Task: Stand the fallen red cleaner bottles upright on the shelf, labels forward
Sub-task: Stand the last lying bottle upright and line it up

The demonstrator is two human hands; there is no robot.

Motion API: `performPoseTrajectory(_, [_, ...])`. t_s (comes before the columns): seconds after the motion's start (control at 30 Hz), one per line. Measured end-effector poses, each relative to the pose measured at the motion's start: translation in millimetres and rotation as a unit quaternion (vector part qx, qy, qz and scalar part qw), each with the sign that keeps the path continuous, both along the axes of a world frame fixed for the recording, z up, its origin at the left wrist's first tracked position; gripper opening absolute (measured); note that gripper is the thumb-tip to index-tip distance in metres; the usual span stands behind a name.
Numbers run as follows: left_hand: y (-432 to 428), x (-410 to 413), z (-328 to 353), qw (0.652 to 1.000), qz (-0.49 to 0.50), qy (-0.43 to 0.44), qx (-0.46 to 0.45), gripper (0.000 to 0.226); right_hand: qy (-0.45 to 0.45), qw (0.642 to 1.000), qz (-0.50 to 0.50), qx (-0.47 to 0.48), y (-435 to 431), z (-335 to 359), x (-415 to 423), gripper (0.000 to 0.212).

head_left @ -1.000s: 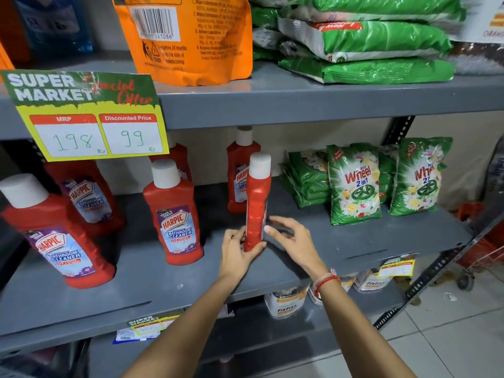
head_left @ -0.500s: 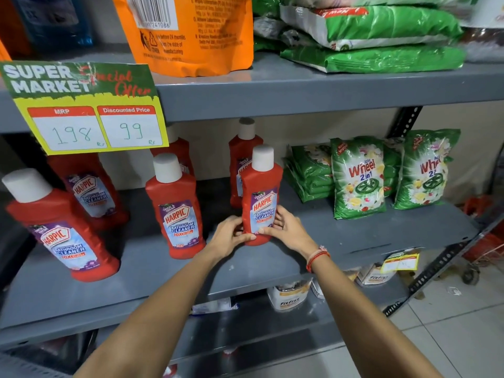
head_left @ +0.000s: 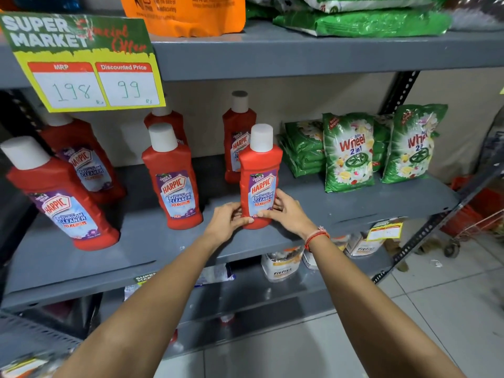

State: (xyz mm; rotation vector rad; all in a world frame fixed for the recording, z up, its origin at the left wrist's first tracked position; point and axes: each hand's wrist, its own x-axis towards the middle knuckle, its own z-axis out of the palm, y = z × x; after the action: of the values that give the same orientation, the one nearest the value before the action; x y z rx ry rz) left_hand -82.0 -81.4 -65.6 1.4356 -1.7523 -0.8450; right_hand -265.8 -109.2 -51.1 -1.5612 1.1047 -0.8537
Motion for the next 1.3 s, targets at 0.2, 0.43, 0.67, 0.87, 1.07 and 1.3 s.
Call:
performPoseTrajectory(0.2, [25, -7, -2, 1.0, -0.008, 0.002, -0.003, 0.04, 0.005, 1.0, -0.009, -0.004, 27, -4, -9, 0.059])
performPoseTrajectory(0.43, [42, -12, 7, 0.998, -0.005, 0.046, 0.03, 0.048, 0.06, 0.998, -0.011, -0.027, 45, 1, -9, 0.062])
performPoseTrajectory(0.67, [75, 14, -5, 0.99, 0.127, 0.064, -0.013, 0.056, 0.014, 0.96, -0.252, -0.12, 96, -12, 6, 0.036])
performPoseTrajectory(0.87, [92, 87, -3, 0.954, 0.279, 0.072, -0.083, 0.032, 0.014, 0.971, -0.168, -0.167, 121, -16, 76, 0.013])
performPoseTrajectory(1.07, [76, 122, 5, 0.962, 0.27, 0.026, -0.018, 0.061, 0.074, 0.991, -0.041, -0.1, 70, 9, 141, 0.064])
performPoseTrajectory(1.3, [59, 124, 11, 0.978, 0.195, 0.068, 0.009, 0.044, 0.052, 0.998, 0.027, -0.028, 37, 8, 167, 0.042])
